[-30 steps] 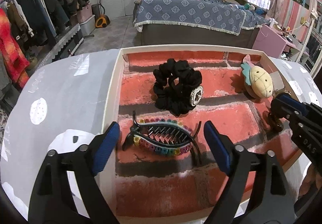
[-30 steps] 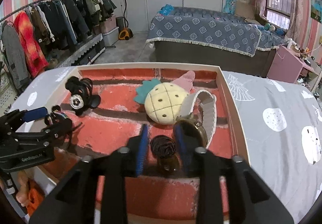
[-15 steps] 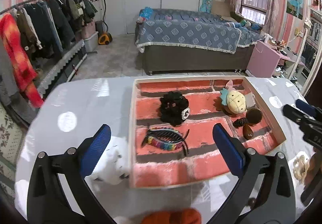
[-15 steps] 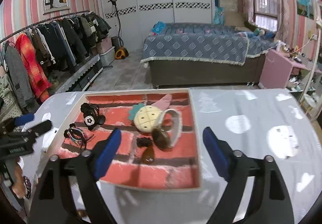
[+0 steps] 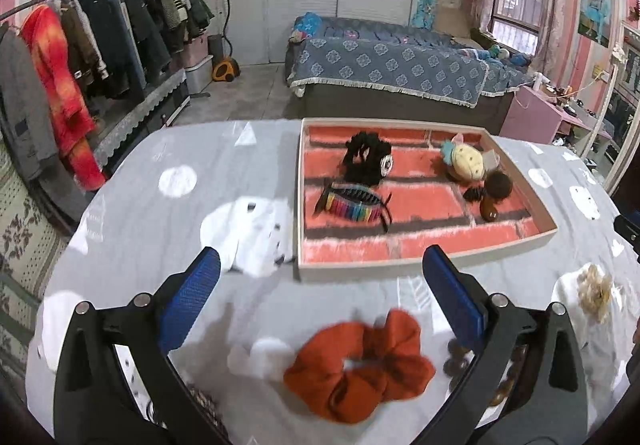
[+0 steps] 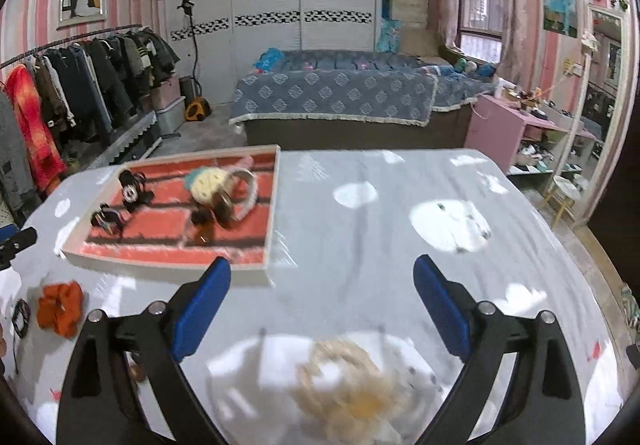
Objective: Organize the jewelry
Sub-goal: 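Move the left gripper to the orange scrunchie while the right approaches the cream flower scrunchie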
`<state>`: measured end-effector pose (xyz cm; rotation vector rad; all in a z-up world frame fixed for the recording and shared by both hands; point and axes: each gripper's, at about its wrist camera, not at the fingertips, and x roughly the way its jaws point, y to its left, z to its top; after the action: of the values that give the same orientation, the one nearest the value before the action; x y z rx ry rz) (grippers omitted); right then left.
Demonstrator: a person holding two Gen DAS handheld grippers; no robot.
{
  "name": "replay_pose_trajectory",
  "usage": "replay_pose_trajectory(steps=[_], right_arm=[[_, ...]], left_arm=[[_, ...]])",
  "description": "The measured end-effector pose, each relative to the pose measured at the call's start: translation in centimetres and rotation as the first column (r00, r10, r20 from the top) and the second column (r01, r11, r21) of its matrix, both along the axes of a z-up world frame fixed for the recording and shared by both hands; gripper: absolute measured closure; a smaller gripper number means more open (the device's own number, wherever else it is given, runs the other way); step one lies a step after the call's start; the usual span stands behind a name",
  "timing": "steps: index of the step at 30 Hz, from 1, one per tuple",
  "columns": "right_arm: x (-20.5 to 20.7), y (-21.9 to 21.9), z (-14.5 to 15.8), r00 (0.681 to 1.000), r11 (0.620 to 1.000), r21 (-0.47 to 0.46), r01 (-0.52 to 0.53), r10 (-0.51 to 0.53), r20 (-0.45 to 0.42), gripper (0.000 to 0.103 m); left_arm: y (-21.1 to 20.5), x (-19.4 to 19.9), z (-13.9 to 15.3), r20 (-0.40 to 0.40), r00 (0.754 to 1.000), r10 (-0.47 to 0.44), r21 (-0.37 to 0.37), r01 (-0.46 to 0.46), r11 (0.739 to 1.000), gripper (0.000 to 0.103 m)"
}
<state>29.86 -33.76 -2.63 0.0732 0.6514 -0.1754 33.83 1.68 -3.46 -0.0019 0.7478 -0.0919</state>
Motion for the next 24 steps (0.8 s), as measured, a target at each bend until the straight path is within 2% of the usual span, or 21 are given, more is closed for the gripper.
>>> replay_pose_trajectory(steps=[5,13,18,24], right_arm=[[-1.7,-1.1,-1.8,0.999,0.999,0.013,0.038,-0.038,-0.026,0.012],[-2.8,0.4,-3.2,0.998,0.998,0.033,0.057,-0.056,-0.038,0.012],[-2.8,2.1,-3.9,0.996,0.995,-0.058,0.079,-0.081,-0.045,0.012],[-2.8,0.9,-5.0,0.990,0.987,-0.114,0.110,-0.119,-0.077,0.012]], left_arm=[[0.0,-1.6,-1.4,-0.014,1.000,0.012,0.023,-0.011,1.000,0.005],[0.0,-2.3,-3.9,-0.053,0.998,0.015,0.038,-0.013,0.999,0.005],[-0.3,-2.6,-5.3,-0.065,0.998,0.012,0.066,-0.007,0.998,0.005],[-0.5,-2.7,-6.0,-0.057,0.998,0.006,0.081,-0.001,0.997,0.008]])
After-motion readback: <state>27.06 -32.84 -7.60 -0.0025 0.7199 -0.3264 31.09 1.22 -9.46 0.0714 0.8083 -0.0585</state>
